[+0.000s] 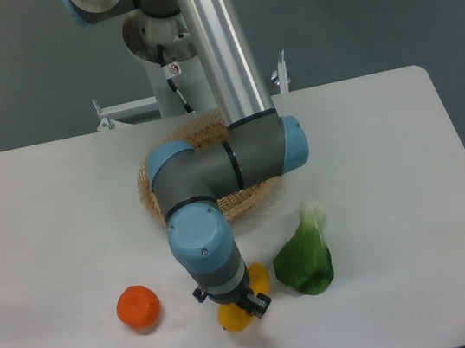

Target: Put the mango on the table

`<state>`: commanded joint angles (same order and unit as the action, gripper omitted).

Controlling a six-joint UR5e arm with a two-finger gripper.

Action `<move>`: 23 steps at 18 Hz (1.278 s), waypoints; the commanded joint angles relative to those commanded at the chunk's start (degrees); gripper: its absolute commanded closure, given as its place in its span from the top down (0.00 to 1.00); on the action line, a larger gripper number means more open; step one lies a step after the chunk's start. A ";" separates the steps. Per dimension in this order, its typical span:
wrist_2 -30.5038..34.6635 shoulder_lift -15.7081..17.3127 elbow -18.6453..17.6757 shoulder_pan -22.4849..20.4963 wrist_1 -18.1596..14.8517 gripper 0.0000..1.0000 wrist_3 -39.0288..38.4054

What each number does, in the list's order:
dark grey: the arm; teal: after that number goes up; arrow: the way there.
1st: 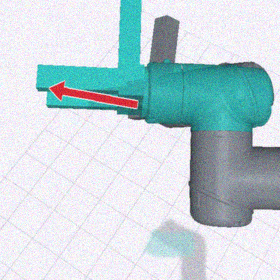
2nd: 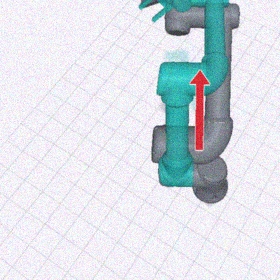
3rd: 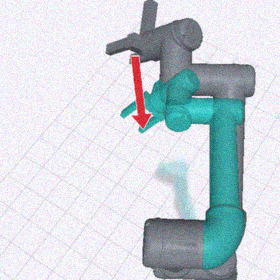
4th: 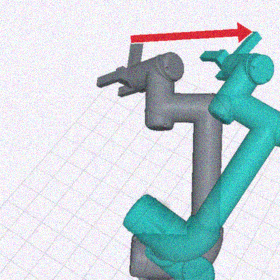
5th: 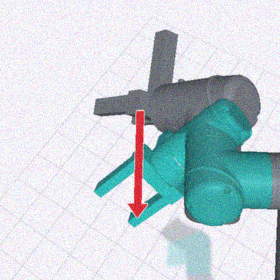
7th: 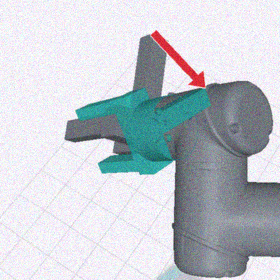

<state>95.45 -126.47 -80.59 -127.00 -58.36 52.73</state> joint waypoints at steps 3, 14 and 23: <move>-0.17 0.17 -0.35 0.70 0.00 0.96 -0.17; -0.09 3.08 -0.36 -2.10 0.00 1.00 0.62; -2.10 3.95 1.58 -11.33 -0.88 1.00 0.79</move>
<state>93.34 -122.52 -79.02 -138.33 -59.24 53.52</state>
